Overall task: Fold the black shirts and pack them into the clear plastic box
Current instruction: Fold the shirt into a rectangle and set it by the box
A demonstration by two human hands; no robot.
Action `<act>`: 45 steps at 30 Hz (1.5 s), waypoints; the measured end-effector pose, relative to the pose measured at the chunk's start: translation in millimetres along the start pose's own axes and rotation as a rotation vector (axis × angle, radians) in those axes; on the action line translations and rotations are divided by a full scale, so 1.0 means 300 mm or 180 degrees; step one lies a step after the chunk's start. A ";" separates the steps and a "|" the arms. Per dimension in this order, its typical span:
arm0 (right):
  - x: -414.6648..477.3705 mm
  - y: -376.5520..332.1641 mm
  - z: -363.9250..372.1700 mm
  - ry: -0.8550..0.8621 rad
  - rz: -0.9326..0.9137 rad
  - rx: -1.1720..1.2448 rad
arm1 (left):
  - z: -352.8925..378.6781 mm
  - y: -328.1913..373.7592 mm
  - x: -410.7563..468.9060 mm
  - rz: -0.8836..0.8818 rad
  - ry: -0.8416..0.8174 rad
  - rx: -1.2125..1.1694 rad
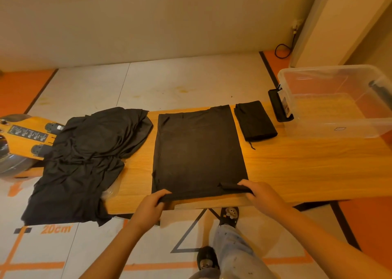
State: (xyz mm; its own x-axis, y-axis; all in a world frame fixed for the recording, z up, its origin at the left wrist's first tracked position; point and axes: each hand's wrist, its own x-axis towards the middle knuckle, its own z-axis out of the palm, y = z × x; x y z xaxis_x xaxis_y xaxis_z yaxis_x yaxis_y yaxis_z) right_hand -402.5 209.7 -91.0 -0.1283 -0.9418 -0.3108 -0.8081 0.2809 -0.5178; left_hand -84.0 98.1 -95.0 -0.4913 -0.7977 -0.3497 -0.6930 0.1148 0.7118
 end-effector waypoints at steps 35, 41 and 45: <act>0.451 -0.062 -0.430 -0.0027 0.0514 0.3068 | -0.428 0.231 0.490 -0.0923 -0.0776 -0.1123; 0.751 -0.029 -0.285 0.0498 0.1719 0.1934 | -0.327 0.100 0.722 -0.1367 -0.0244 -0.0900; 0.767 -0.045 -0.246 0.0652 0.1560 0.0876 | -0.293 0.074 0.741 -0.1222 0.0077 -0.0824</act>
State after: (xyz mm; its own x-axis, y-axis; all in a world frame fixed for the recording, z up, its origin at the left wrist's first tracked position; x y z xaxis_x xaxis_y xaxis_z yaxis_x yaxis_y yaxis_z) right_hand -463.7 -24.6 -96.7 -0.5789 -0.6991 -0.4197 -0.4515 0.7035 -0.5489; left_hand -162.1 -128.7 -103.4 -0.2105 -0.7675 -0.6056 -0.6662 -0.3407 0.6634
